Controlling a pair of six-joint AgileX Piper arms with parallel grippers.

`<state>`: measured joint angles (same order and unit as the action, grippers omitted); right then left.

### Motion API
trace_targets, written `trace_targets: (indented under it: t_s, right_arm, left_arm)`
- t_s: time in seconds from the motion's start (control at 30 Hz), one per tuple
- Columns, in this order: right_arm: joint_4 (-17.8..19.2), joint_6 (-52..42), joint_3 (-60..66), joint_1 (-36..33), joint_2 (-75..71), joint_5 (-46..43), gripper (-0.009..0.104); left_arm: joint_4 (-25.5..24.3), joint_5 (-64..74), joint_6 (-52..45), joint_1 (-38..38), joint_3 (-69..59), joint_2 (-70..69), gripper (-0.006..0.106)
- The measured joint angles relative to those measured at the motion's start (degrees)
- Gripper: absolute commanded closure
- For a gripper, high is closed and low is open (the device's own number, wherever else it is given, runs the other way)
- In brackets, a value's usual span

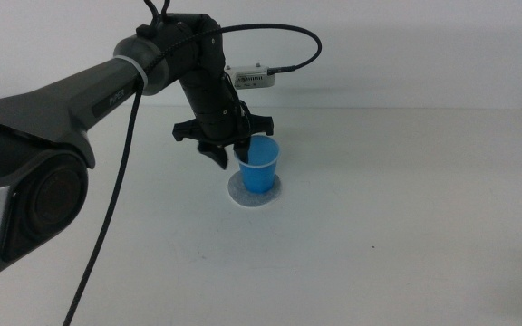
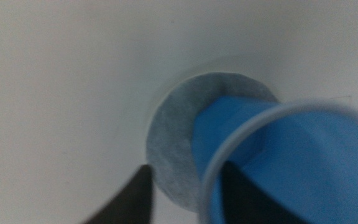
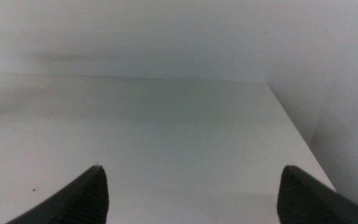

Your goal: Place an empty cup on a cup mat.

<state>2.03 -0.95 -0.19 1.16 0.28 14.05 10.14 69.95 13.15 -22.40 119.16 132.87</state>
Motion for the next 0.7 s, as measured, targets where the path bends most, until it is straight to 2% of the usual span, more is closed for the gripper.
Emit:
trace_targets:
  t_s: [0.1,0.13,0.3,0.4,0.53,0.7]
  right_arm:
    - [0.0,0.0,0.0,0.0,0.0,0.0,0.002]
    - [0.0,0.0,0.0,0.0,0.0,0.0,0.002]
    - [0.0,0.0,0.0,0.0,0.0,0.0,0.002]
    - [0.0,0.0,0.0,0.0,0.0,0.0,0.002]
    - [0.0,0.0,0.0,0.0,0.0,0.0,0.002]
    - [0.0,0.0,0.0,0.0,0.0,0.0,0.002]
  left_arm:
    - [-0.7,0.0,-2.7,0.0,0.0,-0.4,0.014]
    - [-0.8,0.0,-4.1,0.1,0.0,-0.9,0.006]
    - [-0.6,-0.1,-7.4,0.2,-2.1,-8.3,0.007]
    - [-4.6,-0.7,-6.3,0.1,-8.1,-17.8,0.007]
    - [-12.6,-2.6,-3.0,-0.6,-24.6,-34.1,0.007]
    - [-14.5,-11.9,-5.1,0.2,-44.0,-51.1,0.007]
